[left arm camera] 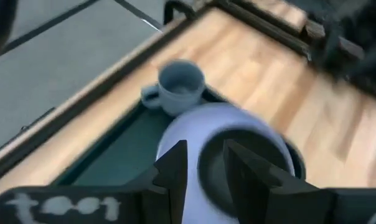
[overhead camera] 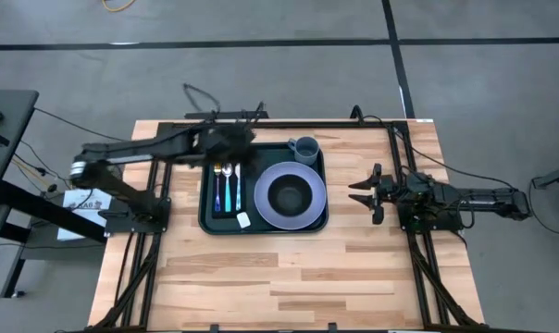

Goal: Set up tray
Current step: Return to Home Position

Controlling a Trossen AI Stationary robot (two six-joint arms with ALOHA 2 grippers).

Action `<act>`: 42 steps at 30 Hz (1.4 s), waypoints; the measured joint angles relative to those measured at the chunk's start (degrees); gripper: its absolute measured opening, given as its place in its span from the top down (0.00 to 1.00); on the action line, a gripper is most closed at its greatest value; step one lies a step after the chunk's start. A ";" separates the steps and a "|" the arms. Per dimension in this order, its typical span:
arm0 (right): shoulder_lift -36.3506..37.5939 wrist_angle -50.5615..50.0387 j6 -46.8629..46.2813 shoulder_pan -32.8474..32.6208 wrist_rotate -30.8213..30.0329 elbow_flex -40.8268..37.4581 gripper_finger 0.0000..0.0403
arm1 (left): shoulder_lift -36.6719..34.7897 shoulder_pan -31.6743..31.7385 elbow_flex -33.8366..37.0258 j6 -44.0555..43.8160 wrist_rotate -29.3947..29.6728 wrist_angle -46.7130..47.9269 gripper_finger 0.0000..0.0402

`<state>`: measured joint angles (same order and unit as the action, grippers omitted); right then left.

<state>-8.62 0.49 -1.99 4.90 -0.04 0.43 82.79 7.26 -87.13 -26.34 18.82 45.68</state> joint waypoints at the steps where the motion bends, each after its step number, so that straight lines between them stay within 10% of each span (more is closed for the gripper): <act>1: 0.00 0.00 0.00 0.01 -0.02 0.00 0.66 | -1.93 -0.86 3.18 0.45 -0.16 -1.17 0.77; 11: 0.00 -0.02 0.01 -0.01 0.00 -0.02 0.66 | -33.66 -4.80 41.06 8.80 -17.44 -25.29 0.77; 21: 0.00 -0.02 0.01 0.01 0.00 -0.02 0.66 | -60.65 -4.80 62.06 11.60 -18.12 -37.07 0.77; 42: 0.00 -0.04 0.00 -0.01 0.00 -0.04 0.66 | -77.28 -4.80 83.50 14.46 -18.24 -56.80 0.77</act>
<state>-8.62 0.45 -1.99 4.89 -0.03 0.38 5.51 2.46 -3.63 -11.88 0.58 -11.12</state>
